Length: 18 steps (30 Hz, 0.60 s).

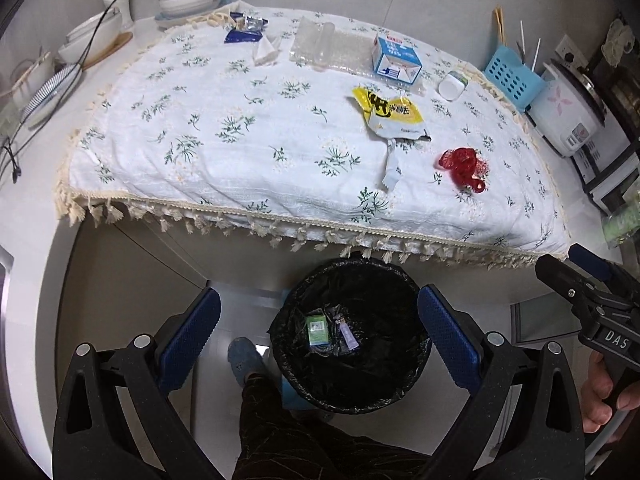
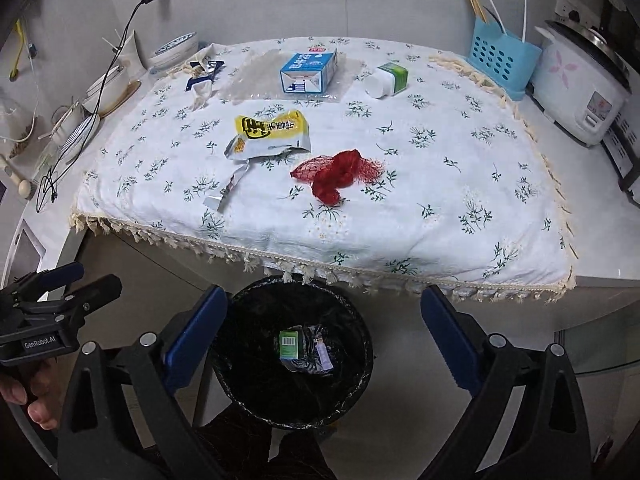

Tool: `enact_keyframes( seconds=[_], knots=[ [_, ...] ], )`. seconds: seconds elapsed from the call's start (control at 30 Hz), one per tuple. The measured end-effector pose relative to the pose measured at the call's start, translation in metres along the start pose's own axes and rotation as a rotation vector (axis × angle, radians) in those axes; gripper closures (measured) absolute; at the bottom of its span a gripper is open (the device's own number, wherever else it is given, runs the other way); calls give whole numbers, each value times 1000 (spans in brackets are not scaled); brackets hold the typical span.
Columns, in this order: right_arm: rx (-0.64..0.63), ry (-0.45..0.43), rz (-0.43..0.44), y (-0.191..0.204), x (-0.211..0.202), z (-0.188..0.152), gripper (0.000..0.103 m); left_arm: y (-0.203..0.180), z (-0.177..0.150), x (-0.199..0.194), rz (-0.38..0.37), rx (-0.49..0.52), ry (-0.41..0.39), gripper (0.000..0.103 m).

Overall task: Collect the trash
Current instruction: 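Raise both tools away from the bin back over the table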

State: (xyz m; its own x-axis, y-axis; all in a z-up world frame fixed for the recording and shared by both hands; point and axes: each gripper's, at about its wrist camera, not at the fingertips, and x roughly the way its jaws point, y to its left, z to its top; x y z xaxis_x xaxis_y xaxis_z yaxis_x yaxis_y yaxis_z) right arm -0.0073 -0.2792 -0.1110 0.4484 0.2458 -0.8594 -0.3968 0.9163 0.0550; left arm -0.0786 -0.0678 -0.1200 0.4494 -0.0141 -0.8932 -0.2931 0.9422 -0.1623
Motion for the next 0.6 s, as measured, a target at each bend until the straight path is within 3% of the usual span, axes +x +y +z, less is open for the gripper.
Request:
enact_keyframes(
  seconds=[0.6],
  knots=[
    [14, -62, -1, -3, -18, 45, 9, -9, 44, -36, -7, 52, -44, 6]
  ],
)
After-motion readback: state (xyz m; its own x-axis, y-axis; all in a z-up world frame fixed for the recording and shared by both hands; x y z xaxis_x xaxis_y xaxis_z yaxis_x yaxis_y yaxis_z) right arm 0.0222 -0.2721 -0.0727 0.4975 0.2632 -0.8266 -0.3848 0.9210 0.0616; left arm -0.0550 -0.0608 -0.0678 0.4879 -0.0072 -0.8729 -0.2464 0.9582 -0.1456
